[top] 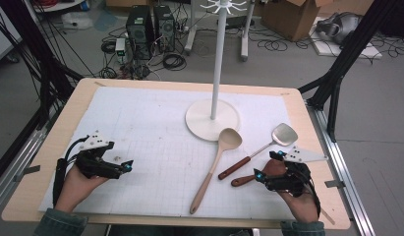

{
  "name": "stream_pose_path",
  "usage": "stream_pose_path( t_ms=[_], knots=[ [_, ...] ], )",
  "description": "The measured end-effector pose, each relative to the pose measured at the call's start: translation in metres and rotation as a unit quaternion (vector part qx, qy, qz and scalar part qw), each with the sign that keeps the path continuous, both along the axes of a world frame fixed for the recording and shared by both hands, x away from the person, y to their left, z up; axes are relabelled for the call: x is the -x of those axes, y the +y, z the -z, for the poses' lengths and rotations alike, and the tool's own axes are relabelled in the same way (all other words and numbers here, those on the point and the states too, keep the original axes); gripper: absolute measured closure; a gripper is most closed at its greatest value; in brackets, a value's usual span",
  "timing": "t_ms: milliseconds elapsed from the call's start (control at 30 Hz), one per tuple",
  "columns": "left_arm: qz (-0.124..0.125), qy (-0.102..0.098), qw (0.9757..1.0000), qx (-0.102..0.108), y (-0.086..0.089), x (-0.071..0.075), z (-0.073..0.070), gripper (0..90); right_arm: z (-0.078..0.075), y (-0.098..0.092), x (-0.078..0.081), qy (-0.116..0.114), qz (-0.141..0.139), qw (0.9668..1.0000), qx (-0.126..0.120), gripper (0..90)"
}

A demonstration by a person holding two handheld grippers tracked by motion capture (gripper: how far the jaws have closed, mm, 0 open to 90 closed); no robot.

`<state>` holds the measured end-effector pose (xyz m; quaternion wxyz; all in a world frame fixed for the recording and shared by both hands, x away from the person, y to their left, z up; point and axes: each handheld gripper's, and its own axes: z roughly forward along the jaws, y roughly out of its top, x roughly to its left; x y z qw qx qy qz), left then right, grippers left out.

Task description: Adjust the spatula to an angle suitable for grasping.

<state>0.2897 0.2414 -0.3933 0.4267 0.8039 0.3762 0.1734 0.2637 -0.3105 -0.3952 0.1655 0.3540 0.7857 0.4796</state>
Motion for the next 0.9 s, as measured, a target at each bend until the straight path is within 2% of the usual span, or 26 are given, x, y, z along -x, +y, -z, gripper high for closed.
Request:
stream_pose_path(
  t_ms=[533,633,767,900],
  knots=[
    [-0.001,0.007,1.0,0.007,0.0,-0.001,0.004,1.7,0.004,-0.001,-0.004,0.008,-0.007,0.9999,0.003,9.5],
    [0.004,0.011,0.9999,0.005,0.001,-0.002,0.005,1.7,0.003,-0.002,-0.004,0.008,-0.004,1.0,0.001,9.5],
    [0.002,0.009,0.9999,0.005,0.001,-0.002,0.003,1.8,-0.002,-0.002,-0.007,0.017,-0.019,0.9995,0.019,9.5],
    [0.001,0.008,0.9999,0.007,0.001,-0.001,0.003,1.8,-0.008,-0.003,-0.011,0.023,-0.027,0.9993,0.016,9.5]
  ],
)
